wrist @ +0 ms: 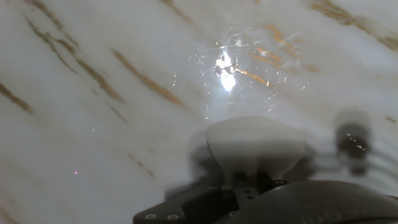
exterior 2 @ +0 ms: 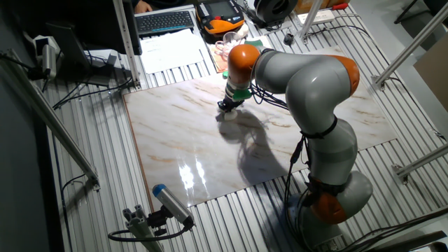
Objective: Clean the tabletop with a sponge
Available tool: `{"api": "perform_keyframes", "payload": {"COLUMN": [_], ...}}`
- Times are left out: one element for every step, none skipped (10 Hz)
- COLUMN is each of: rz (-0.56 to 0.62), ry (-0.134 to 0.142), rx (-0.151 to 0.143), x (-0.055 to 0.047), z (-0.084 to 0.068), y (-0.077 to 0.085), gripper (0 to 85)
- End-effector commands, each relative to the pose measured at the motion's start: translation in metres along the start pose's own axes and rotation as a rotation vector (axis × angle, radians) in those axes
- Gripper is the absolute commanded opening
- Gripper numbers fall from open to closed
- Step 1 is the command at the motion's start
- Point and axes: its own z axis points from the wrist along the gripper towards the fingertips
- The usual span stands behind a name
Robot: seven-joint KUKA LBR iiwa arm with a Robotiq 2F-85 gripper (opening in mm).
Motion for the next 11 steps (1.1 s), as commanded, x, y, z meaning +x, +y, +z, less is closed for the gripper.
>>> {"api": "perform_keyframes", "payload": {"rz": [0.007, 0.017, 0.023, 0.032, 0.038, 0.041, 0.041, 0.040, 0.043, 0.049, 0.052], "ry": [-0.002, -0.004, -0.005, -0.008, -0.012, -0.010, -0.007, -0.002, -0.001, -0.001, 0.001], "rx": [0.004, 0.005, 0.005, 0.007, 0.010, 0.007, 0.005, 0.005, 0.007, 0.008, 0.007], "x": [0.003, 0.005, 0.007, 0.009, 0.011, 0.012, 0.012, 0.010, 0.009, 0.008, 0.008], "z": [0.001, 0.002, 0.002, 0.003, 0.004, 0.003, 0.000, -0.003, -0.006, -0.007, -0.007], "y": [0.004, 0.009, 0.014, 0.019, 0.023, 0.025, 0.025, 0.024, 0.027, 0.030, 0.033], "gripper": [0.0, 0.0, 0.0, 0.0, 0.0, 0.0, 0.0, 0.0, 0.0, 0.0, 0.0]}}
